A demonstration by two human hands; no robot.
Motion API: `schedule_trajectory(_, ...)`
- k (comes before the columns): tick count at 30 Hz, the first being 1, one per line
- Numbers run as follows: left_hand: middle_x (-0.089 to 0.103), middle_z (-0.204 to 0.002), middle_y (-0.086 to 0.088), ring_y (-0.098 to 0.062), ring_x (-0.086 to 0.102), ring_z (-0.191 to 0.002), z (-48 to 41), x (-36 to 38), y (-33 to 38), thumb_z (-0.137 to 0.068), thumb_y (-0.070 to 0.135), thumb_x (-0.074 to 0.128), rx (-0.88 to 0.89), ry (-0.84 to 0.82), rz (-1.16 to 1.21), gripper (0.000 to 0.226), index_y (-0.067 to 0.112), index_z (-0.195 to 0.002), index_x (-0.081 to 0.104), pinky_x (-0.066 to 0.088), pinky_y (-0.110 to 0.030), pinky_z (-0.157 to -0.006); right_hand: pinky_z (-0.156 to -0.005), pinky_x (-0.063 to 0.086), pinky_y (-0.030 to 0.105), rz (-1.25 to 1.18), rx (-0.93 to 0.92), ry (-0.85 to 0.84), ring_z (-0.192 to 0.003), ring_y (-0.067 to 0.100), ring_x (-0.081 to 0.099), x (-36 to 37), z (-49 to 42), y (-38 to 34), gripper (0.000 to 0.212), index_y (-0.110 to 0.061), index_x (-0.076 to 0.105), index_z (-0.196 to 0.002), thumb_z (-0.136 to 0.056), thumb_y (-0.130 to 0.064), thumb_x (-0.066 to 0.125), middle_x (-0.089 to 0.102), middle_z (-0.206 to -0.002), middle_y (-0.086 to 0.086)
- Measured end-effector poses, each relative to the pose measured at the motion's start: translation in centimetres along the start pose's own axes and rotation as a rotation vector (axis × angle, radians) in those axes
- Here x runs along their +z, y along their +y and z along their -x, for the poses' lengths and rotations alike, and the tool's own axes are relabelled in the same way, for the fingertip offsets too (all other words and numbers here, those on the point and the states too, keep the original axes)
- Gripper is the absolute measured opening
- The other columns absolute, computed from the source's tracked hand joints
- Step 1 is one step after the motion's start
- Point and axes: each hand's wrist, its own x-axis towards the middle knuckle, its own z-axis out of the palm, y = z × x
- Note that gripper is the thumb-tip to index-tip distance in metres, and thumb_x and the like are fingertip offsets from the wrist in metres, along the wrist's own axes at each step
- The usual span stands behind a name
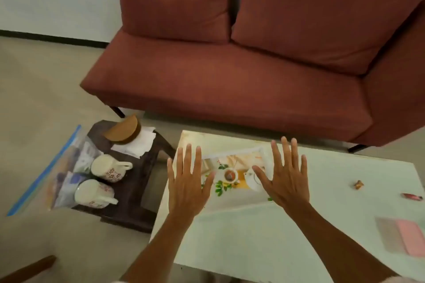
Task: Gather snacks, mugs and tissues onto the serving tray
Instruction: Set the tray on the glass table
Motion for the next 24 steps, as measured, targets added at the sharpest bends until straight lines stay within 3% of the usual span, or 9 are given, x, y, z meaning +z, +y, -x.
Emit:
schedule_trajectory(6,0.021,-0.165,-0.009,-0.03,0.015,-0.153,1.2,12.3,-4.1,-0.095,0.063,0.023,-0.121,-0.189,-0.011,0.075,0.019,-0.157,0.022,0.009,-0.052,-0.122,-0.109,0.027,0.063,0.123,0.049,-0.204,-0.149,0.034,0.009,13.9,-1.2,3.5,0.099,-0.02,0.022,-0.152,-0.078,-0.085,0.025,0.022,-0.159,0.012)
schedule_trajectory(10,0.015,-0.166,-0.011,-0.031,0.012,-0.154,0.0,18.1,-7.2,-0.098,0.059,0.026,-0.414,-0.365,0.094,0.074,0.02,-0.159,0.008,0.016,-0.048,-0.121,-0.109,0.024,0.062,0.173,0.027,-0.23,-0.148,0.037,0.013,20.3,-1.9,5.7,0.1,-0.018,0.027,-0.15,-0.076,-0.085,0.034,0.026,-0.157,0.015)
schedule_trajectory(12,0.018,-0.165,-0.013,-0.034,0.019,-0.151,-0.8,19.2,-8.1,-0.099,0.056,0.029,-0.556,-0.388,0.188,0.073,0.019,-0.159,0.008,0.024,-0.05,-0.118,-0.11,0.026,0.059,0.119,0.0,-0.208,-0.146,0.037,0.02,21.9,-2.3,6.4,0.093,-0.018,0.031,-0.147,-0.077,-0.078,0.044,0.03,-0.155,0.015)
schedule_trajectory(15,0.048,-0.148,-0.016,-0.036,0.05,-0.133,-1.9,20.9,-9.3,-0.101,0.046,0.038,-0.694,-0.283,0.377,0.061,0.013,-0.152,0.031,0.045,-0.052,-0.106,-0.102,0.041,0.056,-0.109,0.173,-0.153,-0.133,0.037,0.036,23.6,-3.2,7.4,0.069,-0.019,0.037,-0.138,-0.084,-0.058,0.054,0.039,-0.145,0.015)
schedule_trajectory(17,0.065,-0.126,-0.014,-0.034,0.063,-0.116,-2.2,21.6,-9.8,-0.102,0.038,0.042,-0.775,-0.211,0.51,0.043,0.01,-0.132,0.055,0.052,-0.048,-0.098,-0.097,0.044,0.05,-0.286,0.351,-0.155,-0.125,0.036,0.042,24.2,-4.0,7.8,0.056,-0.018,0.041,-0.134,-0.088,-0.047,0.053,0.046,-0.138,0.015)
schedule_trajectory(21,0.069,-0.099,-0.013,-0.033,0.067,-0.094,-3.0,22.4,-10.9,-0.101,0.025,0.047,-0.871,-0.173,0.711,0.024,0.009,-0.097,0.065,0.057,-0.05,-0.089,-0.096,0.046,0.045,-0.432,0.468,-0.111,-0.112,0.036,0.057,24.6,-6.3,8.1,0.04,-0.006,0.052,-0.129,-0.096,-0.029,0.05,0.061,-0.123,0.019)
schedule_trajectory(24,0.07,-0.099,-0.01,-0.033,0.067,-0.096,-3.2,22.7,-11.8,-0.099,0.017,0.053,-0.899,-0.142,0.745,0.02,0.007,-0.1,0.07,0.057,-0.049,-0.09,-0.099,0.044,0.041,-0.471,0.573,-0.077,-0.112,0.035,0.058,24.4,-6.8,8.2,0.033,-0.003,0.06,-0.124,-0.1,-0.016,0.042,0.065,-0.122,0.018)
